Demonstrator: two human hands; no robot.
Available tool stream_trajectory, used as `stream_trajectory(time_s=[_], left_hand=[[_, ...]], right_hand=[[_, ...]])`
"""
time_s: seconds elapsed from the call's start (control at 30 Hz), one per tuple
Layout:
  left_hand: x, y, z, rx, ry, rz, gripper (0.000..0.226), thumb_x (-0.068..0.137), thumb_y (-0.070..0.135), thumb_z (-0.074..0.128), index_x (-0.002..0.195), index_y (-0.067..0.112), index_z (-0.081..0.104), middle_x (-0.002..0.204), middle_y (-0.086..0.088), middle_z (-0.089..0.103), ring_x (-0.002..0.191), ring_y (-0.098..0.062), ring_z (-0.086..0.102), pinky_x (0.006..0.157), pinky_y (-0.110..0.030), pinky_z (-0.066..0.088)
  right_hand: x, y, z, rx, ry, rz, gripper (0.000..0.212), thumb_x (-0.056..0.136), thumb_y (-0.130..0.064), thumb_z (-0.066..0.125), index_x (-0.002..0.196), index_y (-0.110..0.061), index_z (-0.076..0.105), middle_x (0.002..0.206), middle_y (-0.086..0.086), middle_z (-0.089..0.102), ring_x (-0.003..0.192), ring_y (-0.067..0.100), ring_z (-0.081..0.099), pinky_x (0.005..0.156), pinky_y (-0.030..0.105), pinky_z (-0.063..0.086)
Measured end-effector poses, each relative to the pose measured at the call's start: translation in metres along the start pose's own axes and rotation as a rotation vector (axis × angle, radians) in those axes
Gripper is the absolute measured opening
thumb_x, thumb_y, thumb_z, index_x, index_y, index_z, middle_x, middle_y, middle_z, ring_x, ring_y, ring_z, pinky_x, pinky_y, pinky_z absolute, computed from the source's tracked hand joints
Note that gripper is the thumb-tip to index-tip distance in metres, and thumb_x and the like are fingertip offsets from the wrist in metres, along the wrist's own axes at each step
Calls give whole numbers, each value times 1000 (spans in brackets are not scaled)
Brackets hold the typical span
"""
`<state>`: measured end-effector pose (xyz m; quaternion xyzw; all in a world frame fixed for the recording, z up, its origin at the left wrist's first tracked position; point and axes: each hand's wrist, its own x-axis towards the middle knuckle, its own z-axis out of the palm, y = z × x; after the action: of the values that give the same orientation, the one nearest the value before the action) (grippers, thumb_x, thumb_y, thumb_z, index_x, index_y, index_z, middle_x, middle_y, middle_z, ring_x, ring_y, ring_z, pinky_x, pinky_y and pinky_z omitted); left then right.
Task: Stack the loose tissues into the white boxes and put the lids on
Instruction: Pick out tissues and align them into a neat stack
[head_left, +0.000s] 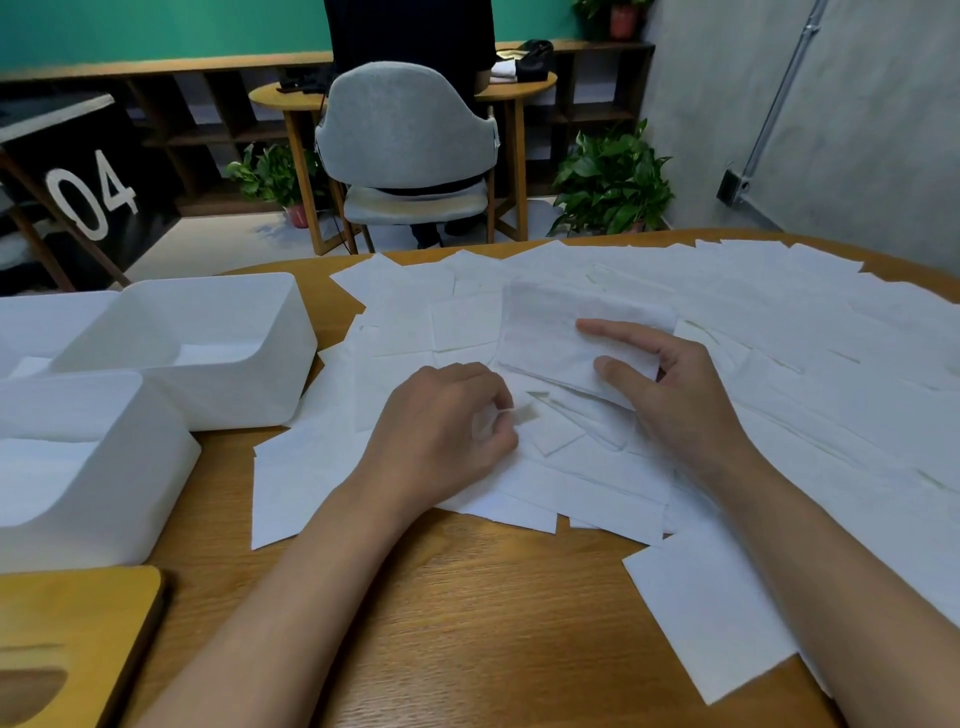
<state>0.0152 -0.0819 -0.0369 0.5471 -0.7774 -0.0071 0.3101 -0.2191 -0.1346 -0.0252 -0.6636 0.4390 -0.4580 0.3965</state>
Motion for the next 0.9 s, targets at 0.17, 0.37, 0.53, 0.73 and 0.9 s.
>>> stream_trajectory(time_s=[0.17,0.37,0.53,0.73,0.9], left_hand=[[0,9,-3,-13,85,144,14,95,23,62,101,16,72,88,6,71,80,-16,64,77,-40,48],[3,16,-4,-258,190,197,15,99,10,72,114,12,76,103,4,74,95,-12,70,80,-34,57],[3,21,-11,-446,137,-18,49,90,26,84,134,21,64,115,12,71,108,-6,68,87,-19,53],[9,9,-18,-639,176,-265,40,92,19,81,127,32,66,106,12,72,101,-14,69,79,-28,61],[10,6,-30,-671,121,-312,46,84,26,87,125,33,68,97,10,76,95,-12,73,72,-23,60]], right_hand=[[-7,-1,4,-181,-118,-164,50,89,-6,79,129,-36,72,131,-22,69,127,-3,59,112,31,48],[-14,-4,15,-172,-202,-132,38,82,-17,88,113,-37,79,112,-25,75,115,-2,67,104,28,49],[-11,-8,12,-2,-21,-83,6,87,-20,84,93,-21,84,92,-8,80,93,11,75,91,39,59],[-6,-12,2,205,26,87,11,85,-20,84,95,-19,85,97,1,81,92,24,78,95,52,60],[-10,-17,3,178,-128,87,34,83,-32,81,116,-22,79,111,-3,80,102,21,77,97,49,59]])
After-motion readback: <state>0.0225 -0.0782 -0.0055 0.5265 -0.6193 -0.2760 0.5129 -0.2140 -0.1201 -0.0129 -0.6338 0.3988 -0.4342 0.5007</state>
